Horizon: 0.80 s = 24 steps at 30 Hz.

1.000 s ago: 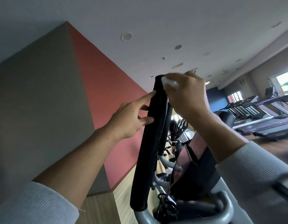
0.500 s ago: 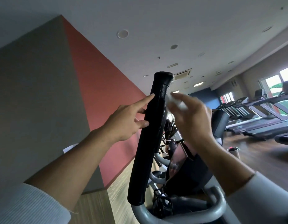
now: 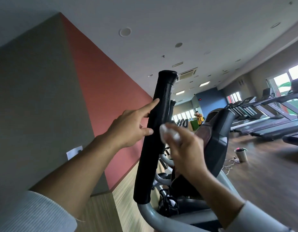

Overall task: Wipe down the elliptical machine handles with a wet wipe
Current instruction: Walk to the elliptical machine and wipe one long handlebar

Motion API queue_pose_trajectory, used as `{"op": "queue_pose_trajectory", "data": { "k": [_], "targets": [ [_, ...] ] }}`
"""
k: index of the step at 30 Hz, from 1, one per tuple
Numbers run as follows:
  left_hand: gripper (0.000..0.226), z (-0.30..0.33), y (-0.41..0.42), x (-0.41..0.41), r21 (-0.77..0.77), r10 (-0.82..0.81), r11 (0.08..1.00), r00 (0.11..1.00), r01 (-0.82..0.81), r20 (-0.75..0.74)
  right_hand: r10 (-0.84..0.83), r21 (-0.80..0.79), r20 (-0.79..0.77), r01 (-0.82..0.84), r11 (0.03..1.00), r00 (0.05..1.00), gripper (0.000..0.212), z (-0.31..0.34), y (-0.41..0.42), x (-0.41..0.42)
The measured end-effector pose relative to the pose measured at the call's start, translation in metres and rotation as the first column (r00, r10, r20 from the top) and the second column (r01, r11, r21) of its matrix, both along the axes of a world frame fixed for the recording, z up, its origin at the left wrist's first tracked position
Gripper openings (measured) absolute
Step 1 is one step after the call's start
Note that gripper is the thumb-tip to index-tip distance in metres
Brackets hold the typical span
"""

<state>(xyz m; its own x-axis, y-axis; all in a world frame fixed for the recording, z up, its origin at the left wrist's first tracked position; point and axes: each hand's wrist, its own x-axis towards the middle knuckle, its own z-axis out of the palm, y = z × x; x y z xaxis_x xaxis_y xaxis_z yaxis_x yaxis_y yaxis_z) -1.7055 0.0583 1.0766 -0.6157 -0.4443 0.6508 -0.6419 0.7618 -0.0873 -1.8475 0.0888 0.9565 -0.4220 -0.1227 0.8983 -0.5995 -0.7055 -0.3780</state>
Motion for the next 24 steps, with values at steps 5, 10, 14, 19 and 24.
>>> {"op": "queue_pose_trajectory", "data": {
  "k": [5, 10, 14, 19, 24],
  "targets": [
    [0.1, -0.012, 0.001, 0.007, 0.009, 0.033, 0.999, 0.999, -0.033, 0.02, -0.109, 0.072, 0.111, 0.101, 0.992, 0.988, 0.02, 0.06, -0.003, -0.026],
    [0.1, -0.017, 0.003, 0.007, 0.008, 0.035, 0.999, 0.999, -0.035, -0.001, -0.007, 0.038, -0.028, 0.008, 0.999, 1.0, 0.006, 0.003, -0.004, 0.0],
    [0.097, -0.019, 0.005, 0.007, 0.01, 0.027, 1.0, 0.999, -0.027, -0.019, 0.136, 0.165, -0.044, -0.127, 0.978, 0.99, 0.007, -0.039, -0.002, 0.014],
    [0.092, -0.028, 0.001, 0.013, 0.003, 0.025, 1.0, 1.0, -0.025, -0.007, 0.017, 0.101, 0.055, -0.022, 0.995, 0.998, 0.017, 0.014, 0.014, -0.01],
    [0.088, -0.036, -0.005, 0.017, 0.028, -0.026, 0.999, 0.998, 0.028, -0.058, -0.23, 0.027, -0.1, 0.233, 0.972, 0.968, 0.02, 0.058, 0.012, -0.001]
  ]
}}
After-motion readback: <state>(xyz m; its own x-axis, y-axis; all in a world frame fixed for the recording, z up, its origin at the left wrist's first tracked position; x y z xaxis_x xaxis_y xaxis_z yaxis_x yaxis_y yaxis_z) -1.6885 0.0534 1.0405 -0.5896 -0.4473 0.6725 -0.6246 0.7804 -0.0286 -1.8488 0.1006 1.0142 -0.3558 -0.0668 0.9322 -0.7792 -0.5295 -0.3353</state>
